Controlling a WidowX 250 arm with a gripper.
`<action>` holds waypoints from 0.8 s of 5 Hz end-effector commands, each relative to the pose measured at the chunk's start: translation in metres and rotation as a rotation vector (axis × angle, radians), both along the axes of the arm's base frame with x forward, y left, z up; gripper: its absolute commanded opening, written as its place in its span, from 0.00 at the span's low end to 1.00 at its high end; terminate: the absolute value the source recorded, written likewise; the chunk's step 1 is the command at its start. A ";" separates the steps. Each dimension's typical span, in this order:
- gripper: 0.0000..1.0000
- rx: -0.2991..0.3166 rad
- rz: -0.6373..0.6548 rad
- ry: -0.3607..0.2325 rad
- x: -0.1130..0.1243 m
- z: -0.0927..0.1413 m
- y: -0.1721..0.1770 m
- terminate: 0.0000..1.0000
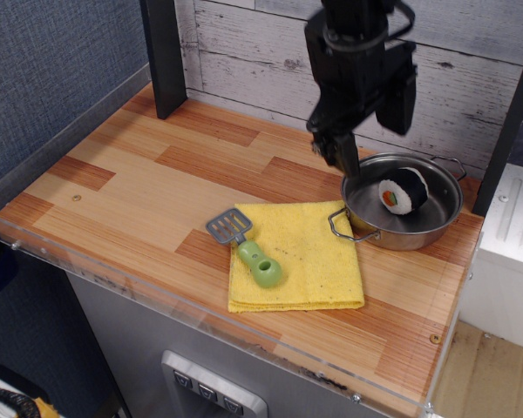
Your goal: Move the sushi roll to bottom left of table
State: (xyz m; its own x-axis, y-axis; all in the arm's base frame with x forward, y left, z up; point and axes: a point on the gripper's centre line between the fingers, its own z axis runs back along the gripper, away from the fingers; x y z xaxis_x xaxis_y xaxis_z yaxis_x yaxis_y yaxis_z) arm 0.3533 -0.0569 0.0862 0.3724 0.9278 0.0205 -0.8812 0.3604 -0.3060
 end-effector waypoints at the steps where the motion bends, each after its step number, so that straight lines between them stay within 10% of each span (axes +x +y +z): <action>1: 1.00 -0.006 -0.069 -0.019 0.017 -0.014 -0.019 0.00; 4: 1.00 0.016 -0.097 0.014 0.038 -0.036 -0.032 0.00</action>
